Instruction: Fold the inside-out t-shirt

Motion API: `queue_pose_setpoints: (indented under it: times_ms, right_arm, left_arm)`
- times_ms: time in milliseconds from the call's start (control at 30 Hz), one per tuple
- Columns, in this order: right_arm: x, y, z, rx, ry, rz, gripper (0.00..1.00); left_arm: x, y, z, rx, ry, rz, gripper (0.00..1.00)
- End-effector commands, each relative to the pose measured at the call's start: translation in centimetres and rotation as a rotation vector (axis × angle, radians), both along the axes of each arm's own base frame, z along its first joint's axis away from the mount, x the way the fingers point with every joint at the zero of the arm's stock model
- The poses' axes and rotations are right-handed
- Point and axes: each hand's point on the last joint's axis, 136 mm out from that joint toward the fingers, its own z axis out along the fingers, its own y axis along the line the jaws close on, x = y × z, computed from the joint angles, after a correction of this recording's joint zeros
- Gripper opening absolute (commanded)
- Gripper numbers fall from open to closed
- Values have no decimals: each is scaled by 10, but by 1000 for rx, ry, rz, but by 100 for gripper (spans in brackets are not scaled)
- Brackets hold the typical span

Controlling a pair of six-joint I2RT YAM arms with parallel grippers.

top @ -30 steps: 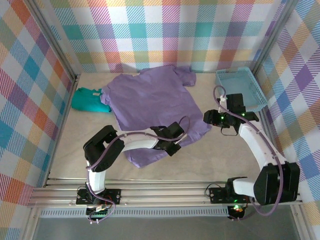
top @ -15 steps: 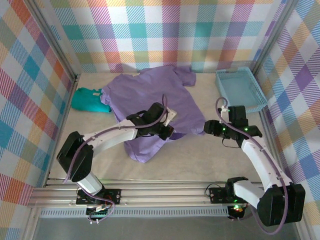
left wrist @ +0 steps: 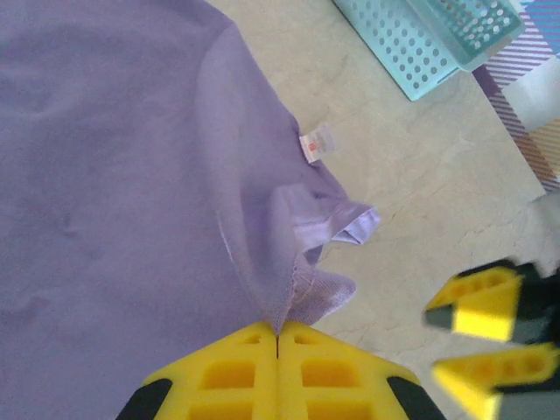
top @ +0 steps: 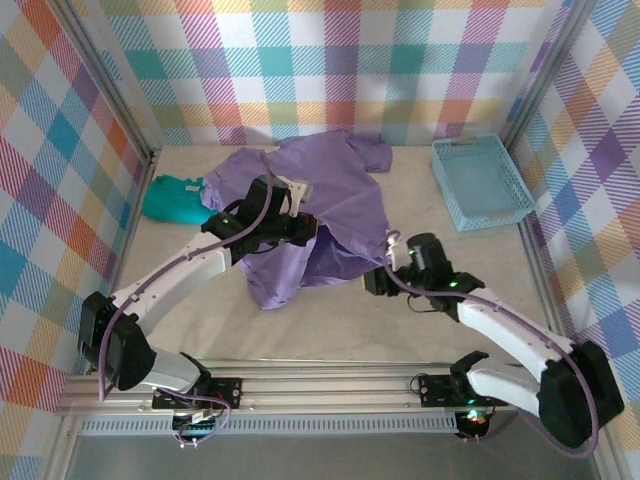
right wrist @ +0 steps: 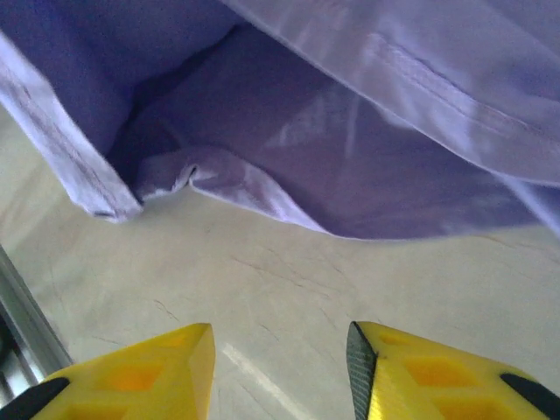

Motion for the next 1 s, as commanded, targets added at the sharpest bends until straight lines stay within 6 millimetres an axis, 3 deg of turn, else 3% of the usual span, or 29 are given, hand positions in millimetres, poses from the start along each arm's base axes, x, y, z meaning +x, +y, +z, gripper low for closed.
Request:
queue_pose_setpoints:
  times_ms: [0, 133, 233, 333, 400, 500, 567, 667, 767, 867, 967]
  right_arm:
    - [30, 35, 8, 13, -263, 51, 45]
    - [45, 67, -32, -120, -200, 103, 47]
    - [58, 79, -58, -170, -159, 85, 49]
    - [68, 77, -84, -259, -90, 51, 48]
    - [68, 70, -99, -312, -36, 30, 43]
    - [54, 59, -116, -365, 64, 25, 19]
    - [39, 42, -124, -409, 124, -4, 9]
    - [11, 5, -133, -479, 240, -91, 3]
    - [-13, -26, -134, -488, 309, -178, 3]
    - [-8, -9, -109, -349, 246, -150, 4]
    - [3, 26, -71, -257, 65, -28, 10]
  left_arm:
    - [0, 10, 18, -4, -1, 30, 0]
    - [0, 11, 29, -2, -8, 27, 0]
    - [2, 13, 33, 3, -17, 30, 0]
    - [3, 13, 39, -3, -27, 34, 0]
    - [3, 13, 43, -9, -32, 32, 0]
    - [4, 14, 49, -10, -43, 36, 0]
    - [3, 13, 55, -21, -44, 32, 0]
    - [-3, 7, 67, -72, -38, 6, 0]
    - [-16, -6, 80, -142, -31, -55, 0]
    - [-28, -18, 85, -169, -24, -112, 0]
    - [-34, -22, 87, -169, -15, -133, 0]
